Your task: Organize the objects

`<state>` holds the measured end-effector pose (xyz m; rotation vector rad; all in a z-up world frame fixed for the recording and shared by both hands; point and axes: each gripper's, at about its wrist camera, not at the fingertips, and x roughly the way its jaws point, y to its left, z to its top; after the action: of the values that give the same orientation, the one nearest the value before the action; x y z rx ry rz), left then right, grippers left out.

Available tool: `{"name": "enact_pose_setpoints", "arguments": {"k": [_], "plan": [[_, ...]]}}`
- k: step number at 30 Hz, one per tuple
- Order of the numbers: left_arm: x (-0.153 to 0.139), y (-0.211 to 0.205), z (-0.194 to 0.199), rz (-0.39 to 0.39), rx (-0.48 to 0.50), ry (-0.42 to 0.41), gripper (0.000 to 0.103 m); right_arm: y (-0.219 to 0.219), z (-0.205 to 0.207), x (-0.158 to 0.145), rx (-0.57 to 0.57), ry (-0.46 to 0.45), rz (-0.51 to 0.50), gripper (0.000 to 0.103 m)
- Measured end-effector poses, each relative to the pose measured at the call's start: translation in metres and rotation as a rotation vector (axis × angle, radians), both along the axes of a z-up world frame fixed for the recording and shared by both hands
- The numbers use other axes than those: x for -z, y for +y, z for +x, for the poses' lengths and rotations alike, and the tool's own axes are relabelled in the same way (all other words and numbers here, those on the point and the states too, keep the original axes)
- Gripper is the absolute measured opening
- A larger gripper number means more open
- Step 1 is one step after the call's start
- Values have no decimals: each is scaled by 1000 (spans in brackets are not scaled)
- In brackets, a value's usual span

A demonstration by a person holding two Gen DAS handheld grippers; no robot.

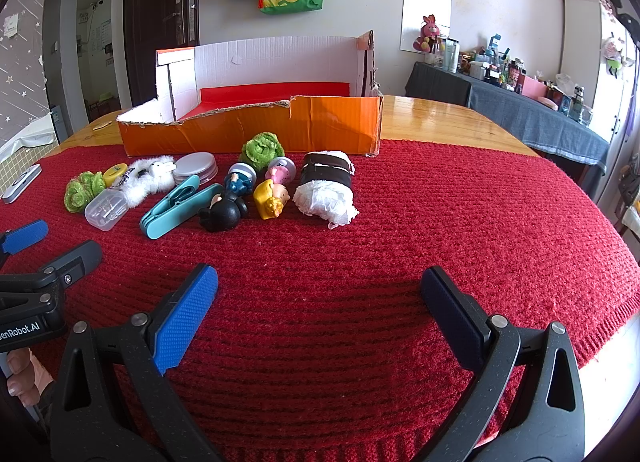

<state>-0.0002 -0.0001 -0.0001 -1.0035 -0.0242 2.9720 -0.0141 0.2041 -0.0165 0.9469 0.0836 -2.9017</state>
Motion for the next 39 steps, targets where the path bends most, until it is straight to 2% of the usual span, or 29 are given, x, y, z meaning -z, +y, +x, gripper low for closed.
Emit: {"name": "enact_pose_setpoints", "arguments": {"k": [19, 25, 31, 39], "plan": [[0, 0, 0, 1, 1, -3, 103, 0, 1, 0, -11, -5, -2, 103], [-6, 0, 1, -4, 11, -7, 103, 0, 0, -5, -53, -24, -13, 103], [-19, -7, -1, 26, 34, -4, 103, -3, -7, -18, -70, -8, -21, 103], [-29, -26, -27, 90, 70, -78, 103, 13, -39, -36, -43, -34, -84, 103]]}}
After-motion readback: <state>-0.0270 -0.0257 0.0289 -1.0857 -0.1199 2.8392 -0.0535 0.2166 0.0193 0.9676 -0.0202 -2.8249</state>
